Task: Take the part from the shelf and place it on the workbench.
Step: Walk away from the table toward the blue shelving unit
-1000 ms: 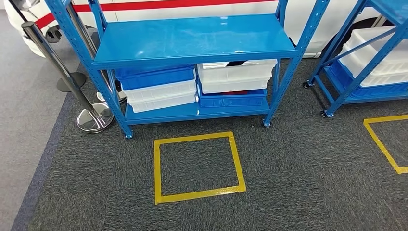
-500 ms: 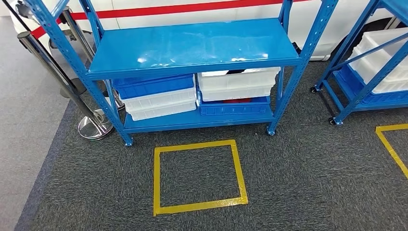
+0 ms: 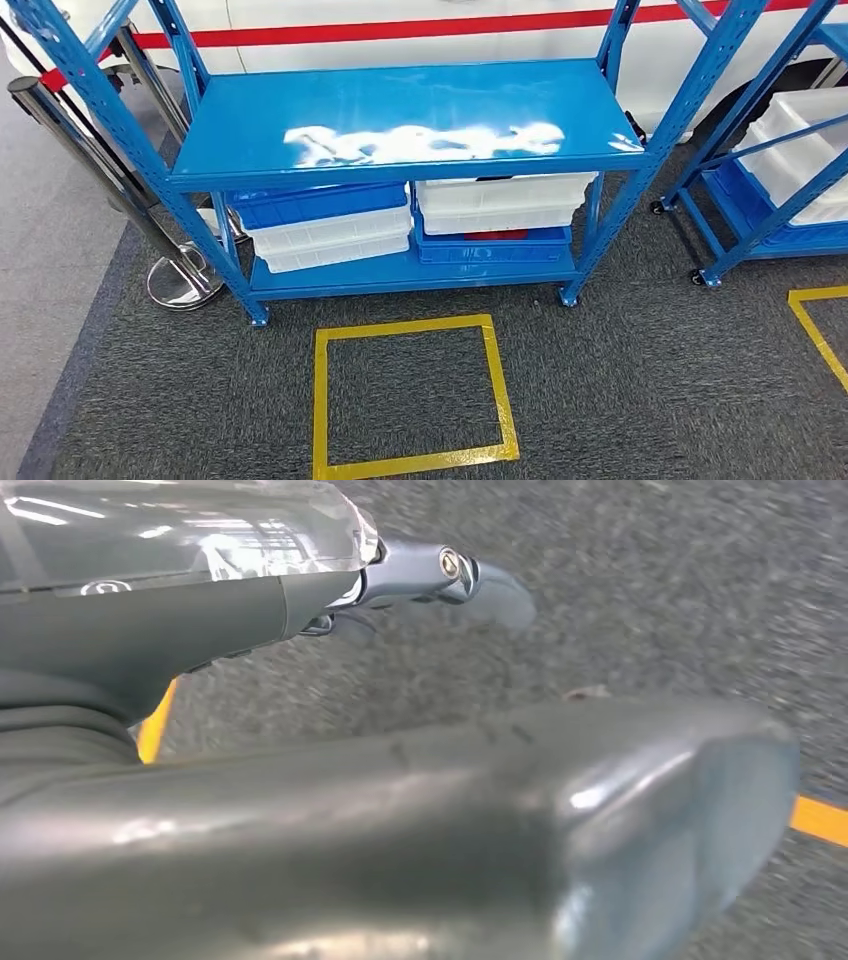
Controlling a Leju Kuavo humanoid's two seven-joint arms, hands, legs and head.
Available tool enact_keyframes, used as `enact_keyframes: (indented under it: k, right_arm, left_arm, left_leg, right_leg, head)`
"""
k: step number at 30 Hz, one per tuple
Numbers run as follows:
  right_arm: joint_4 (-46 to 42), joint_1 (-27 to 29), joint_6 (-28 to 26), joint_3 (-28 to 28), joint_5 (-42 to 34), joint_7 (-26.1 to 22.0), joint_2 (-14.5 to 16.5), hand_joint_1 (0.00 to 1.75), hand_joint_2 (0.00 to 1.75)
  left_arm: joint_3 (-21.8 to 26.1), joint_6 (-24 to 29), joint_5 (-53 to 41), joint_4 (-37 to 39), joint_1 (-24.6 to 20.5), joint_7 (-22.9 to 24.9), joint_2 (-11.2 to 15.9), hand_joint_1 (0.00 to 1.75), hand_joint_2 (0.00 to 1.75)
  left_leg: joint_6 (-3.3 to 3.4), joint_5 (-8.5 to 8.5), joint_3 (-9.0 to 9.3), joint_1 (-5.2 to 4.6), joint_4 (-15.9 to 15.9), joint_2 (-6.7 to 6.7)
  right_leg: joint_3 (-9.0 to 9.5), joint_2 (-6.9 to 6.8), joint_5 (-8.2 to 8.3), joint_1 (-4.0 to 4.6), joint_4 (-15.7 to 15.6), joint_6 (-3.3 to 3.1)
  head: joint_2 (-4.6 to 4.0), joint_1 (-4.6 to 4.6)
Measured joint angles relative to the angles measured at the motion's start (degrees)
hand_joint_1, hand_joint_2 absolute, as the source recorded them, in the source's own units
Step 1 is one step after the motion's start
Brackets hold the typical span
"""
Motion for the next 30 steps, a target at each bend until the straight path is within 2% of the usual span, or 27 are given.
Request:
enact_keyframes:
  k: [2,3,4,5,7,8,9,10,11,12,13,14,15,16,17,18,19,20,22,23,24,28,30]
  right_arm:
    - [0.0,0.1,0.0,-0.2,-0.1,0.0,0.0,0.00,0.00]
    - [0.0,0.3,0.0,-0.4,-0.1,0.0,-0.1,0.00,0.00]
    - [0.0,0.5,0.0,-0.5,-0.1,0.0,-0.1,0.00,0.00]
    - [0.0,0.7,0.0,-0.6,-0.1,0.0,-0.2,0.00,0.00]
    - [0.1,1.3,0.0,-0.7,-0.1,0.0,-0.2,0.00,0.00]
    - [0.1,1.4,0.0,-0.9,-0.1,0.0,-0.2,0.00,0.00]
    - [0.2,1.3,0.0,-1.0,-0.1,0.0,-0.2,0.00,0.00]
    - [0.2,1.1,0.0,-1.0,-0.1,0.0,-0.2,0.00,0.00]
    - [0.2,0.9,0.0,-1.1,-0.1,0.0,-0.1,0.00,0.00]
    - [0.2,0.9,0.0,-1.2,-0.1,0.0,-0.1,0.00,0.00]
    - [0.2,0.8,-0.1,-1.2,-0.1,0.1,0.0,0.00,0.00]
    - [0.2,0.8,-0.1,-1.3,-0.1,0.1,0.0,0.00,0.00]
    - [0.2,0.7,-0.2,-1.4,-0.1,0.1,0.0,0.00,0.00]
    - [0.2,0.6,-0.2,-1.4,-0.1,0.1,0.0,0.00,0.00]
    - [0.2,0.6,-0.2,-1.4,0.0,0.1,0.0,0.00,0.00]
    - [0.2,0.6,-0.2,-1.5,0.0,0.2,0.0,0.00,0.00]
    - [0.2,0.6,-0.2,-1.5,0.0,0.3,0.0,0.00,0.00]
    - [0.2,0.6,-0.2,-1.6,0.0,0.3,0.0,0.00,0.00]
    - [0.2,0.7,-0.2,-1.7,0.0,0.4,0.1,0.00,0.00]
    - [0.3,0.7,-0.3,-1.7,0.1,0.4,0.1,0.00,0.00]
    - [0.3,0.7,-0.3,-1.8,0.1,0.4,0.2,0.00,0.00]
    - [0.3,0.5,-0.2,-2.0,0.4,0.4,0.2,0.00,0.00]
    - [0.3,0.4,-0.2,-2.0,0.6,0.4,0.2,0.00,0.00]
  left_arm:
    - [-0.2,0.0,-0.1,0.0,-0.1,0.2,0.0,0.00,0.00]
    - [-0.3,0.0,-0.1,0.0,0.0,0.3,0.0,0.00,0.00]
    - [-0.4,0.0,-0.1,0.0,0.1,0.4,0.0,0.00,0.00]
    - [-0.5,0.0,-0.2,0.0,0.2,0.4,0.0,0.00,0.00]
    - [-0.6,0.0,-0.3,0.0,0.3,0.5,0.0,0.00,0.00]
    - [-0.6,0.0,-0.4,0.1,0.2,0.5,0.0,0.00,0.00]
    - [-0.7,0.0,-0.4,0.1,0.1,0.5,0.0,0.00,0.00]
    - [-0.8,0.1,-0.5,0.1,0.0,0.5,0.1,0.00,0.00]
    - [-0.8,0.1,-0.6,0.1,-0.2,0.6,0.1,0.00,0.00]
    - [-0.9,0.2,-0.6,0.1,-0.3,0.6,0.2,0.00,0.00]
    - [-0.9,0.3,-0.7,0.1,-0.4,0.7,0.2,0.00,0.00]
    - [-0.9,0.4,-0.8,0.1,-0.5,0.8,0.3,0.00,0.00]
    - [-1.0,0.5,-0.9,0.1,-0.5,0.9,0.3,0.00,0.00]
    - [-1.0,0.6,-1.0,0.1,-0.5,1.0,0.3,0.00,0.00]
    - [-1.0,0.6,-1.1,0.1,-0.5,1.1,0.3,0.00,0.00]
    - [-1.0,0.7,-1.1,0.1,-0.5,1.1,0.3,0.00,0.00]
    - [-1.1,0.8,-1.1,0.1,-0.4,1.1,0.3,0.00,0.00]
    - [-1.1,0.8,-1.1,0.1,-0.3,1.2,0.3,0.00,0.00]
    - [-1.1,0.9,-1.1,0.1,0.0,1.2,0.4,0.00,0.00]
    - [-1.2,1.0,-1.1,0.1,0.1,1.2,0.4,0.00,0.00]
    - [-1.2,1.1,-1.1,0.1,0.2,1.3,0.4,0.00,0.00]
    - [-1.4,1.2,-1.2,0.1,0.0,1.4,0.4,0.00,0.00]
    - [-1.5,1.4,-1.3,0.1,-0.1,1.4,0.4,0.00,0.00]
  left_leg:
    - [-0.01,-1.61,1.99,0.08,-0.1,-0.33]
    - [-0.12,-2.51,3.10,0.15,-0.1,-0.56]
    - [-0.28,-3.48,4.32,0.24,-0.1,-0.77]
    - [-0.47,-4.52,5.47,0.33,-0.2,-0.89]
    - [-0.96,-6.68,7.53,0.22,0.0,-1.00]
    - [-1.30,-7.63,8.41,0.10,-0.2,-1.01]
    - [-1.67,-8.02,9.16,-0.04,-0.2,-1.02]
    - [-2.04,-7.84,9.45,-0.13,0.1,-1.05]
    - [-2.37,-7.10,9.29,-0.10,1.4,-0.95]
    - [-2.71,-5.83,8.23,-0.06,3.9,-0.80]
    - [-3.04,-5.03,6.44,0.04,7.1,-0.62]
    - [-3.36,-5.14,4.29,0.18,10.3,-0.42]
    - [-3.66,-6.46,2.04,0.29,13.1,-0.28]
    - [-3.89,-8.88,0.07,0.40,14.8,-0.20]
    - [-4.00,-11.37,-1.45,0.48,15.4,-0.13]
    - [-3.99,-12.94,-2.44,0.53,14.8,-0.06]
    - [-3.81,-12.71,-2.91,0.54,13.0,0.00]
    - [-3.54,-10.57,-2.99,0.54,10.3,0.05]
    - [-2.87,-3.28,-2.97,0.33,4.5,0.16]
    - [-2.56,-0.67,-2.93,0.18,2.8,0.19]
    - [-2.31,0.89,-2.88,0.06,1.9,0.21]
    - [-2.25,1.34,-2.44,-0.04,1.4,-0.02]
    - [-1.84,1.06,-2.30,-0.19,1.4,-0.06]
  right_leg:
    - [-4.31,-0.01,-5.02,-0.01,2.0,0.13]
    - [-5.62,-0.01,-6.98,-0.01,1.3,0.25]
    - [-6.49,-0.02,-7.41,-0.01,-0.5,0.37]
    - [-6.97,-0.04,-5.20,-0.02,-3.3,0.53]
    - [-7.46,-0.11,4.06,0.09,-9.1,0.48]
    - [-7.37,-0.11,7.99,0.18,-10.8,0.24]
    - [-7.07,-0.09,9.95,0.23,-11.6,-0.16]
    - [-6.38,-0.04,9.96,0.20,-11.7,-0.67]
    - [-5.61,0.01,9.62,0.11,-12.1,-1.10]
    - [-4.74,0.00,9.23,-0.01,-12.5,-1.54]
    - [-3.88,-0.03,8.81,-0.07,-12.9,-1.91]
    - [-3.06,-0.05,8.37,-0.09,-13.4,-2.17]
    - [-2.24,-0.04,7.84,-0.08,-13.7,-2.35]
    - [-1.44,0.00,7.25,-0.06,-13.9,-2.42]
    - [-0.57,0.06,6.59,-0.05,-14.0,-2.43]
    - [0.35,0.12,5.90,-0.04,-14.1,-2.40]
    - [1.31,0.17,5.19,-0.02,-14.1,-2.35]
    - [2.24,0.18,4.51,0.02,-14.1,-2.28]
    - [3.57,0.24,3.34,0.17,-14.1,-2.02]
    - [3.90,0.30,2.82,0.26,-14.0,-1.75]
    - [4.12,0.37,2.35,0.37,-14.0,-1.51]
    - [4.81,0.31,1.78,0.44,-14.6,-1.46]
    - [5.18,0.28,1.71,0.30,-15.2,-1.02]
  head:
    - [0.00,0.00]
    - [0.00,0.01]
    - [0.00,0.01]
    - [0.00,0.01]
    - [0.00,0.01]
    - [0.00,0.00]
    - [0.00,0.00]
    - [0.00,0.00]
    - [0.00,-0.01]
    - [0.00,-0.01]
    - [0.00,-0.01]
    - [0.00,-0.02]
    - [0.00,-0.02]
    - [0.00,-0.02]
    - [0.00,-0.02]
    - [0.00,-0.02]
    - [0.00,-0.02]
    - [0.00,-0.02]
    - [0.00,-0.02]
    - [0.00,-0.02]
    - [0.00,-0.02]
    - [0.00,-0.01]
    - [0.00,-0.01]
